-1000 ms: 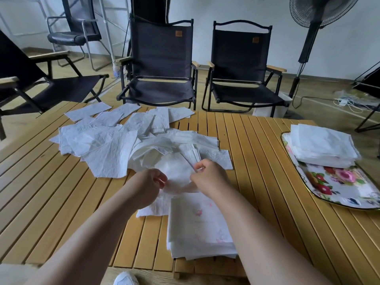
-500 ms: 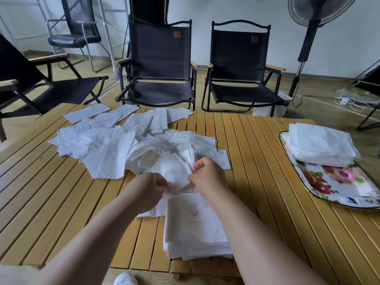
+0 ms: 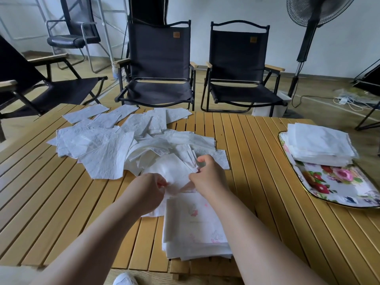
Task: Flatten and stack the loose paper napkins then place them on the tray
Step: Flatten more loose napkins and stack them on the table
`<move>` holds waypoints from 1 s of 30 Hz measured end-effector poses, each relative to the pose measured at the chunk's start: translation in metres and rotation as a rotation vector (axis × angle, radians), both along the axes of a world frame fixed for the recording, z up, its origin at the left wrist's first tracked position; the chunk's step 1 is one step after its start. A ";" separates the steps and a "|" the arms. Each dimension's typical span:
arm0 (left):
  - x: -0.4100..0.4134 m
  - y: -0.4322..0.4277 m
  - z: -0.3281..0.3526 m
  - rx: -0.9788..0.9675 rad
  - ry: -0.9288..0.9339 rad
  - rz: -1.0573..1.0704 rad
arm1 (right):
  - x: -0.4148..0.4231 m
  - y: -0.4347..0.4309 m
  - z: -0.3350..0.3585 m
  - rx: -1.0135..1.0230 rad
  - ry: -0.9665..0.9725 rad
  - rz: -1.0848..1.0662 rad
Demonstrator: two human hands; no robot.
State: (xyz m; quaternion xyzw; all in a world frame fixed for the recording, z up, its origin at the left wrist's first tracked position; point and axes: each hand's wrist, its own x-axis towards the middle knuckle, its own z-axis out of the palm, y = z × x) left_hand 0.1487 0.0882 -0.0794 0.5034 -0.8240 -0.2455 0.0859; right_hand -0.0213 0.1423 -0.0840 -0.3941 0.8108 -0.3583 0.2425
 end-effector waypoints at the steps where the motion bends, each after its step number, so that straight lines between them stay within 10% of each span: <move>1: 0.000 0.000 0.000 -0.002 0.000 -0.002 | 0.000 0.000 0.000 0.003 -0.006 -0.002; 24: 0.000 0.001 0.000 0.025 -0.006 -0.002 | 0.004 0.001 -0.002 0.026 0.035 0.045; 30: 0.006 -0.012 0.007 0.077 0.272 0.199 | 0.004 0.011 0.027 -0.178 0.185 0.164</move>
